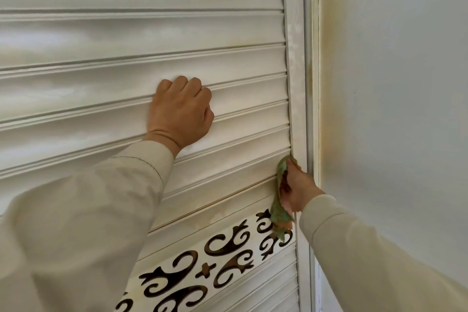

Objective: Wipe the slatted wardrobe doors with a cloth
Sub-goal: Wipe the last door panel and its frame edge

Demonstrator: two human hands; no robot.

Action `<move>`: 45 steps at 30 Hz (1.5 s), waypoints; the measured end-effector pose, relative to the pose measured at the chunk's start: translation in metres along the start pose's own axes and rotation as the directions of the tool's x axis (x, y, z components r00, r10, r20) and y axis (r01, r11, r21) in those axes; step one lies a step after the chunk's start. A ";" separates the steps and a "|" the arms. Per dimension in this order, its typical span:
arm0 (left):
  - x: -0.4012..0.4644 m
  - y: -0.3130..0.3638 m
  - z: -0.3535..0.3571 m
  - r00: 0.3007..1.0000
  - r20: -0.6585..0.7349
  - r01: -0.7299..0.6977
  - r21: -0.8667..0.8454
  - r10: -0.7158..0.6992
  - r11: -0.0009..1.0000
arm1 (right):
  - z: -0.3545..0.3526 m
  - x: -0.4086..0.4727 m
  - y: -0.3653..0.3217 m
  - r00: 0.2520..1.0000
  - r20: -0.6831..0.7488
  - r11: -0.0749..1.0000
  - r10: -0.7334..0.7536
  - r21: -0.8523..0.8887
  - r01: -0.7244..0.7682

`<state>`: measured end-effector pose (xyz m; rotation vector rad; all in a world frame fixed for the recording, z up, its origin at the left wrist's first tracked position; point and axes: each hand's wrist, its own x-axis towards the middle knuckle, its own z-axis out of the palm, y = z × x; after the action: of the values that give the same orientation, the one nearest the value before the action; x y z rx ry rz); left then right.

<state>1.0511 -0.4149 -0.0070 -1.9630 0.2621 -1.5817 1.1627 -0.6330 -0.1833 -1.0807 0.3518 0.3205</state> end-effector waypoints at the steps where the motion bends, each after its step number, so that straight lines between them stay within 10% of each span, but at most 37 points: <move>1: 0.000 0.000 0.000 1.000 -0.004 -0.001 0.003 0.001 1.000 | 0.005 -0.003 -0.007 0.999 0.029 0.999 -0.026 0.036 0.025; 9: 0.001 0.001 0.000 1.000 -0.026 0.005 -0.010 -0.005 1.000 | 0.053 -0.055 -0.099 0.850 0.008 0.846 -0.527 -0.095 0.525; 13: 0.001 0.000 -0.001 1.000 -0.017 0.004 -0.011 -0.004 1.000 | 0.047 -0.043 -0.086 0.833 0.075 0.836 -0.548 0.050 0.546; 25: 0.001 0.002 0.000 1.000 -0.011 0.014 0.002 -0.014 1.000 | -0.002 0.010 0.017 0.987 0.027 0.987 -0.158 -0.025 0.158; 34: 0.001 0.001 0.002 1.000 -0.020 0.015 -0.021 -0.016 1.000 | 0.064 -0.073 0.067 0.818 0.575 0.969 0.018 -0.211 0.128; 45: -0.001 0.000 0.002 0.998 -0.055 0.008 -0.006 -0.008 1.000 | 0.007 -0.007 0.031 0.989 0.141 0.979 0.049 0.187 -0.075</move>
<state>1.0531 -0.4137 -0.0084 -1.9287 0.2817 -1.6434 1.1440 -0.6136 -0.2015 -0.8548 0.2894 0.4054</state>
